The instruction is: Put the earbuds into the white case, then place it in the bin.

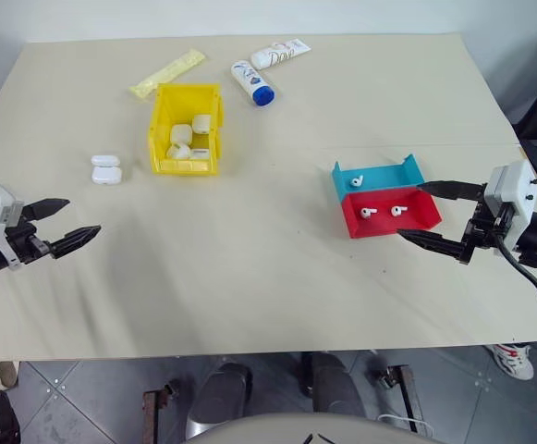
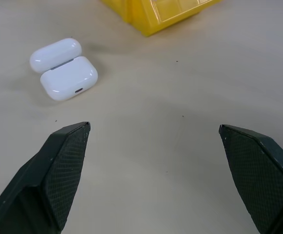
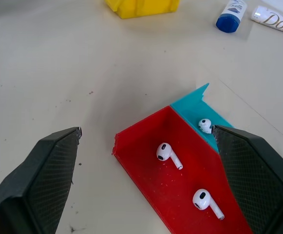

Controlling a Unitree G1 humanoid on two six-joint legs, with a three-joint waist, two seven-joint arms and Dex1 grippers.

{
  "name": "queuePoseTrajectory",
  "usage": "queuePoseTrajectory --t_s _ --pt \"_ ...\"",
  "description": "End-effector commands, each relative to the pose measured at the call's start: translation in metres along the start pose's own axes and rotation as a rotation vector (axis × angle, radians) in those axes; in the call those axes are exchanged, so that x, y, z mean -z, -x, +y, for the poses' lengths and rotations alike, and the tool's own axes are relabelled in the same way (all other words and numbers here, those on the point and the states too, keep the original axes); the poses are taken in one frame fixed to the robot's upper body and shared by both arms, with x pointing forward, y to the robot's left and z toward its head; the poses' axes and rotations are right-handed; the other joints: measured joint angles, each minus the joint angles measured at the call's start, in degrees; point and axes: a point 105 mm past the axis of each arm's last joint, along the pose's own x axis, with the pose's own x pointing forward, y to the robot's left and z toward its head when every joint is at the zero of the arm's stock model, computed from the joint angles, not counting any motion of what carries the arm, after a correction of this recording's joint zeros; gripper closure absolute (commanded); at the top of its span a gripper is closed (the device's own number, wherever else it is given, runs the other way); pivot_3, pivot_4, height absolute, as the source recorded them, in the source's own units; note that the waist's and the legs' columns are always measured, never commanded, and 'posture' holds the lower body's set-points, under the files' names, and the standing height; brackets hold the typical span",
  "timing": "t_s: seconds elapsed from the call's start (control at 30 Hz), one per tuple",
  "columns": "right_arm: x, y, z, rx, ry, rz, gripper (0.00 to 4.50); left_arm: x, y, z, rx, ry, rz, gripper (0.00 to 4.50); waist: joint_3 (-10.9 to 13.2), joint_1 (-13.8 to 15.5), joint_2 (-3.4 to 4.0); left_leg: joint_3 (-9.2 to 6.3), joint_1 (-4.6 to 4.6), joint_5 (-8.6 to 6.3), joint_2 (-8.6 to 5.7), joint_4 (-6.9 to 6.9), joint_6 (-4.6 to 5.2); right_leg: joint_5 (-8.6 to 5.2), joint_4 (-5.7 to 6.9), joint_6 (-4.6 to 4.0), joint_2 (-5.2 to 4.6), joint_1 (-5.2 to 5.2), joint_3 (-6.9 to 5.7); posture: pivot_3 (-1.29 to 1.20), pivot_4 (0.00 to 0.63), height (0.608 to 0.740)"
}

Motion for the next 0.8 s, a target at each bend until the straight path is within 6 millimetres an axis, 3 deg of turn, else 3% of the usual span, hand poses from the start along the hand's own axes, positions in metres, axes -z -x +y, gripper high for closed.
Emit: queuePoseTrajectory --t_s 0.03,0.2,0.5,0.63,0.8 --pt "-0.012 0.001 -0.005 0.009 0.046 -0.019 0.02 -0.018 0.001 0.004 -0.033 -0.049 -0.063 0.0 0.0 0.0 0.0 0.0 0.0 0.0 0.0 0.0 0.0 0.0 0.0 0.0 0.0 0.0 0.0 0.0 0.15 0.74" --pt "-0.011 -0.002 -0.007 -0.002 0.044 -0.021 0.02 -0.016 0.004 0.003 -0.07 -0.034 -0.048 0.0 -0.01 0.0 -0.01 0.0 0.0 0.0 0.0 -0.01 0.0 0.0 0.0 0.0 0.01 -0.01 0.01 0.0 0.15 0.74" --pt "-0.014 -0.012 -0.015 -0.037 0.065 -0.039 0.02 0.027 0.064 -0.015 -0.133 0.117 0.157 0.0 0.04 -1.14 0.07 0.27 0.07 -0.22 0.3 -0.03 -0.01 -0.02 -0.07 -0.05 0.33 -0.03 0.27 0.0 0.15 0.74" --pt "-0.014 -0.017 -0.016 -0.058 0.07 -0.048 0.02 0.036 0.086 -0.026 -0.158 0.152 0.182 0.0 0.04 -0.91 0.08 0.36 0.1 -0.4 0.56 0.03 -0.1 -0.03 -0.13 -0.13 0.56 0.0 0.32 0.0 0.15 0.74" --pt "-0.019 -0.025 -0.015 -0.098 0.084 -0.07 0.02 0.039 0.099 -0.032 -0.206 0.173 0.194 0.0 0.05 -0.59 0.12 0.45 0.11 -0.47 0.76 0.02 -0.22 0.04 -0.27 -0.27 0.68 0.0 0.31 0.0 0.15 0.74"
